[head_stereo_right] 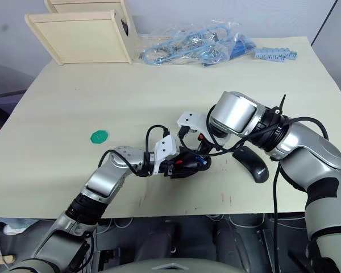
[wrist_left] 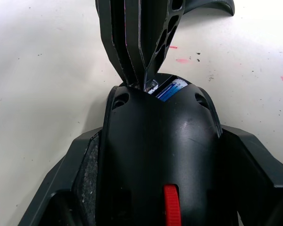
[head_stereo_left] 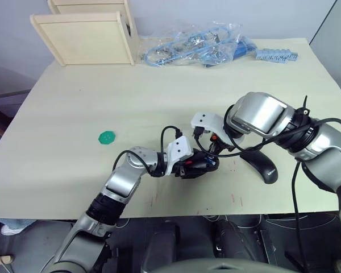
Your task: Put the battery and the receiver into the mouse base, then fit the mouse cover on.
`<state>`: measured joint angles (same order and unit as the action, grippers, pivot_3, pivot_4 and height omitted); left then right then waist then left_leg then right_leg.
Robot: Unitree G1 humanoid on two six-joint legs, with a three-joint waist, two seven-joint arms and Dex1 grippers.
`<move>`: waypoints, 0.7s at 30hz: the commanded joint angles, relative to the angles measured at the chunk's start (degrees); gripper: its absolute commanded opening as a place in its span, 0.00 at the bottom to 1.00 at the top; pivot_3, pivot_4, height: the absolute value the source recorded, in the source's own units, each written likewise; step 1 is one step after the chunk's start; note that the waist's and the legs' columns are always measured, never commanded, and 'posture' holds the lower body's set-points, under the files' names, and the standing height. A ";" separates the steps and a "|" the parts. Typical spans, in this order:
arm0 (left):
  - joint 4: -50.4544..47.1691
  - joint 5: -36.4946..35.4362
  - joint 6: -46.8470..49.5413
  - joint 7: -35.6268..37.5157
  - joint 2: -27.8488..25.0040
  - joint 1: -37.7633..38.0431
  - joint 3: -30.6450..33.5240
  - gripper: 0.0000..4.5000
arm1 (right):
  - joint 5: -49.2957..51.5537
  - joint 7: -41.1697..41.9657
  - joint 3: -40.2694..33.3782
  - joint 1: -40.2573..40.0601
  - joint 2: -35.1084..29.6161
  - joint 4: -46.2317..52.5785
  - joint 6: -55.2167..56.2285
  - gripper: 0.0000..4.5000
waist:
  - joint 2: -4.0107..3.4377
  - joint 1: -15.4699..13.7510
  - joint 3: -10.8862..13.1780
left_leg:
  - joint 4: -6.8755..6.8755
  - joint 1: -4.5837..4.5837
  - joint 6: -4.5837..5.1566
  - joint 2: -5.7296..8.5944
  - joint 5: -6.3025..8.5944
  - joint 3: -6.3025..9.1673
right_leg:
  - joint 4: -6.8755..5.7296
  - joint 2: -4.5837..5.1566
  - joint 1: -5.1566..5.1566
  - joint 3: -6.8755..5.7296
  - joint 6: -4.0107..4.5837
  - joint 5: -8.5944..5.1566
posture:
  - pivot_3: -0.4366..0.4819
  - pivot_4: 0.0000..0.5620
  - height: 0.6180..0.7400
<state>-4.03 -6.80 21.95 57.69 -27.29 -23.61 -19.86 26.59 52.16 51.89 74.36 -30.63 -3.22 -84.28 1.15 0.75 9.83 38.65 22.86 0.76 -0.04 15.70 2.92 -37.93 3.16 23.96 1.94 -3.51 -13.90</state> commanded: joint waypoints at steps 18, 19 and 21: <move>-0.45 0.83 0.49 -0.98 0.90 1.04 -1.68 0.67 | -2.24 -0.97 1.09 -1.13 1.18 4.91 -0.90 0.00 | -0.01 0.01 -0.01 | 0.00 -0.02 0.00 0.00 0.00 0.03 | 0.00 0.00 -0.02 -0.02 0.00 0.00 | 0.48 0.27 1.00; -0.44 0.84 0.46 -1.01 0.91 1.07 -1.67 0.67 | -2.14 -1.11 0.93 -1.25 1.34 4.93 -1.26 0.00 | -0.01 0.01 -0.01 | 0.00 -0.02 0.00 0.00 0.00 0.03 | 0.00 0.00 -0.03 -0.02 0.00 0.00 | 0.48 0.27 1.00; -0.37 0.84 0.49 -1.04 0.97 1.02 -1.66 0.67 | -1.96 -1.18 0.87 -1.43 1.27 4.88 -1.64 0.00 | -0.03 0.01 -0.02 | 0.00 -0.04 0.00 0.00 0.00 0.03 | 0.01 0.00 -0.05 -0.02 0.00 0.00 | 0.48 0.27 1.00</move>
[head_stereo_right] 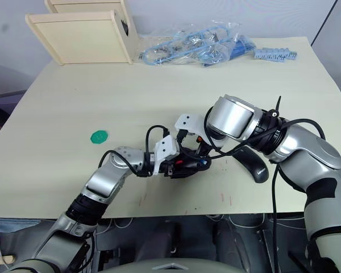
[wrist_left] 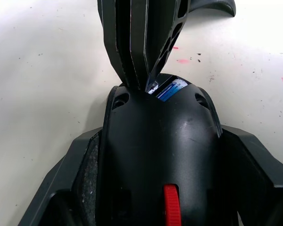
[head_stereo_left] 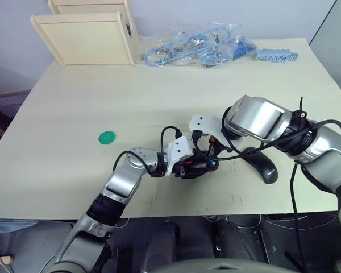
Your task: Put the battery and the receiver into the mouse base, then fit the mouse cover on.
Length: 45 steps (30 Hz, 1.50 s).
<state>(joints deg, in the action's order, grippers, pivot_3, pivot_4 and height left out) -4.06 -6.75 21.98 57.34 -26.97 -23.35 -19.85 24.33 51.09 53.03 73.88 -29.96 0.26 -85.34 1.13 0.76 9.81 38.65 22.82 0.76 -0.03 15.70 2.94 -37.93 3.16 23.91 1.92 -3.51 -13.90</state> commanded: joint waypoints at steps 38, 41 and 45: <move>-0.33 0.51 0.65 0.64 -0.47 0.54 -1.35 0.67 | 4.85 -11.98 -48.07 -49.07 -1.76 27.15 30.43 0.78 | -0.05 -0.03 -0.01 | -0.03 -0.04 0.00 0.06 0.00 0.43 | 0.18 0.04 -0.34 -0.42 0.01 -0.02 | 0.48 0.27 1.00; -0.14 0.49 0.66 0.57 -0.38 0.31 -1.42 0.67 | 2.06 -13.54 -47.71 -51.89 -0.37 25.43 35.94 0.73 | -0.05 0.01 -0.01 | -0.03 -0.03 0.00 0.06 0.00 0.37 | 0.18 0.05 -0.33 -0.37 0.00 -0.02 | 0.48 0.27 1.00; -0.01 0.50 0.72 0.43 -0.26 0.10 -1.43 0.67 | 3.42 -15.10 -50.06 -54.67 2.84 24.29 38.29 0.42 | -0.06 0.04 -0.01 | -0.03 -0.11 -0.01 0.06 -0.01 0.37 | 0.11 0.03 -0.33 -0.34 0.01 -0.02 | 0.48 0.27 1.00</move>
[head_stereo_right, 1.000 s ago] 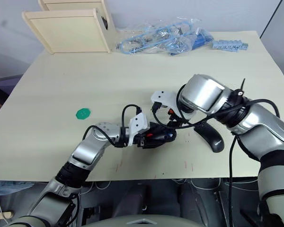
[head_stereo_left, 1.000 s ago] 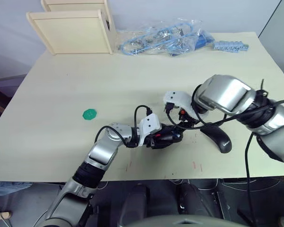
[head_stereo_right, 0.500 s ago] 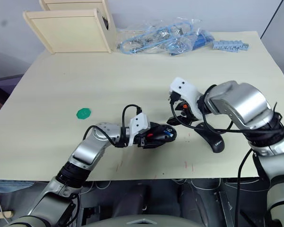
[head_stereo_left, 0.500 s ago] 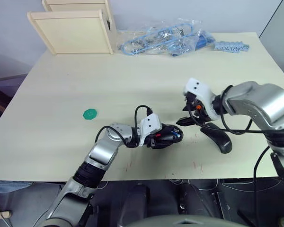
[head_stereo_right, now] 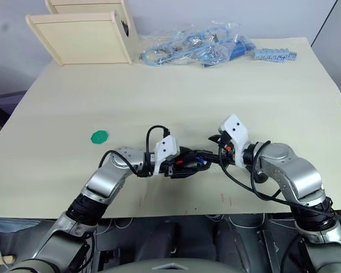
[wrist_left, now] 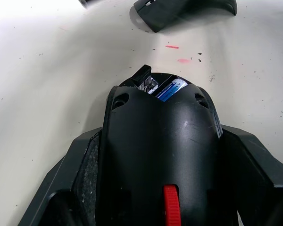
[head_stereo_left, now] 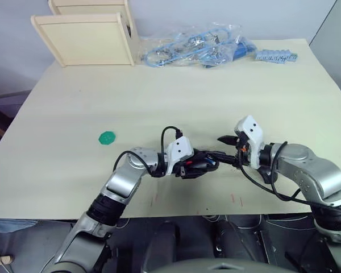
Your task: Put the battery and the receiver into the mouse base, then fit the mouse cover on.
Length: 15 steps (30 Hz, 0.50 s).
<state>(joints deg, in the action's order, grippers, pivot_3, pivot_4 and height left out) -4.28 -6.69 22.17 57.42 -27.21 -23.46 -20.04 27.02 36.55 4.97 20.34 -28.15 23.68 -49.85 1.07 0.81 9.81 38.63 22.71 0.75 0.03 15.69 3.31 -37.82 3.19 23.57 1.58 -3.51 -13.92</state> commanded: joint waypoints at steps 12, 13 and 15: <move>0.47 0.60 0.30 0.46 -0.26 -0.01 -1.45 0.67 | -4.11 1.95 2.88 -6.21 2.44 -2.05 14.78 0.00 | 0.00 -0.05 0.00 | 0.00 0.01 0.00 0.00 0.00 0.00 | 0.03 -0.01 -0.01 -0.01 0.00 0.00 | 0.48 0.27 1.00; 0.44 0.58 0.33 0.47 -0.28 -0.01 -1.43 0.67 | -4.30 2.07 3.09 -6.35 2.48 -2.21 15.09 0.00 | 0.00 -0.04 0.00 | 0.00 0.01 0.00 0.00 0.00 0.00 | 0.03 -0.01 -0.01 -0.01 0.00 0.00 | 0.48 0.27 1.00; 0.35 0.56 0.38 0.49 -0.38 0.06 -1.39 0.67 | -4.47 2.19 3.31 -6.52 2.58 -2.46 15.50 0.00 | 0.00 -0.04 0.00 | 0.00 0.01 -0.01 0.00 0.00 -0.01 | 0.02 -0.01 -0.01 0.00 0.00 0.00 | 0.48 0.27 1.00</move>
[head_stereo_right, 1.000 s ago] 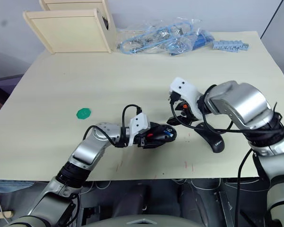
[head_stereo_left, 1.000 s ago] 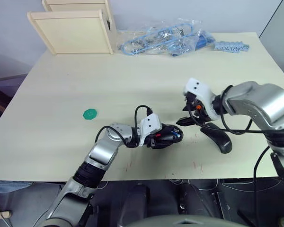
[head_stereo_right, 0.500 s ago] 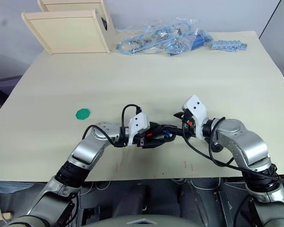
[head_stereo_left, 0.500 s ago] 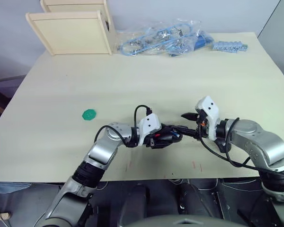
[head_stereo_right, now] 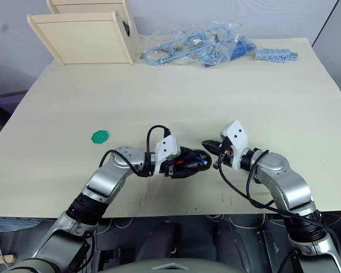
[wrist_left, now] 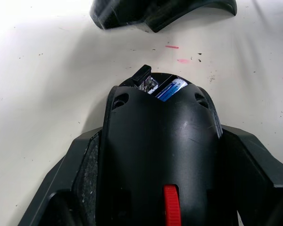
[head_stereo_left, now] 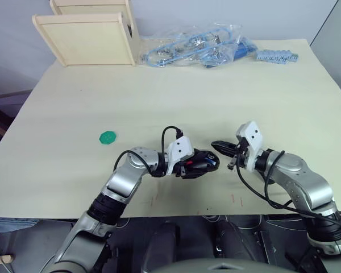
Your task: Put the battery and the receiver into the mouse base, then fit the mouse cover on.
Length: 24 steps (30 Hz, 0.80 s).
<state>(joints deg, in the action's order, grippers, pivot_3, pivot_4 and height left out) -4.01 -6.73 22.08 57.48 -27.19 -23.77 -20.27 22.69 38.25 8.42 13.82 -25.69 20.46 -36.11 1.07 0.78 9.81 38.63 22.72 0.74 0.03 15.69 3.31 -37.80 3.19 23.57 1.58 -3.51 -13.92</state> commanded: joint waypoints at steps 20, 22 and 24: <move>0.09 0.64 0.63 0.41 -0.72 0.53 -1.22 0.67 | -3.14 0.70 2.68 -1.64 1.36 -1.37 4.52 0.00 | 0.00 0.01 0.00 | 0.00 0.00 0.00 0.00 0.00 0.00 | -0.01 0.00 0.00 0.00 0.00 0.00 | 0.48 0.27 1.00; 0.18 0.64 0.65 0.35 -0.64 0.48 -1.21 0.67 | -4.56 0.60 3.80 -2.53 1.34 -2.98 5.32 0.00 | 0.00 0.02 0.00 | 0.00 -0.01 0.00 0.00 0.00 0.01 | -0.01 0.00 0.00 0.00 0.00 0.00 | 0.48 0.27 1.00; 0.25 0.64 0.67 0.33 -0.60 0.43 -1.22 0.67 | -5.92 0.64 4.68 -3.26 1.18 -4.65 6.24 0.00 | -0.01 0.02 -0.05 | 0.00 -0.03 0.00 0.00 0.00 -0.01 | -0.01 -0.01 -0.01 0.01 0.00 0.00 | 0.48 0.27 1.00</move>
<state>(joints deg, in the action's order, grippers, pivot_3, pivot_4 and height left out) -4.00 -6.77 22.17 57.51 -27.47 -23.77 -20.29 17.82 38.78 11.78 11.54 -24.37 16.82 -30.09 1.05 0.80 9.76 38.63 22.67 0.74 0.03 15.68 3.30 -37.81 3.18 23.55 1.59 -3.51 -13.92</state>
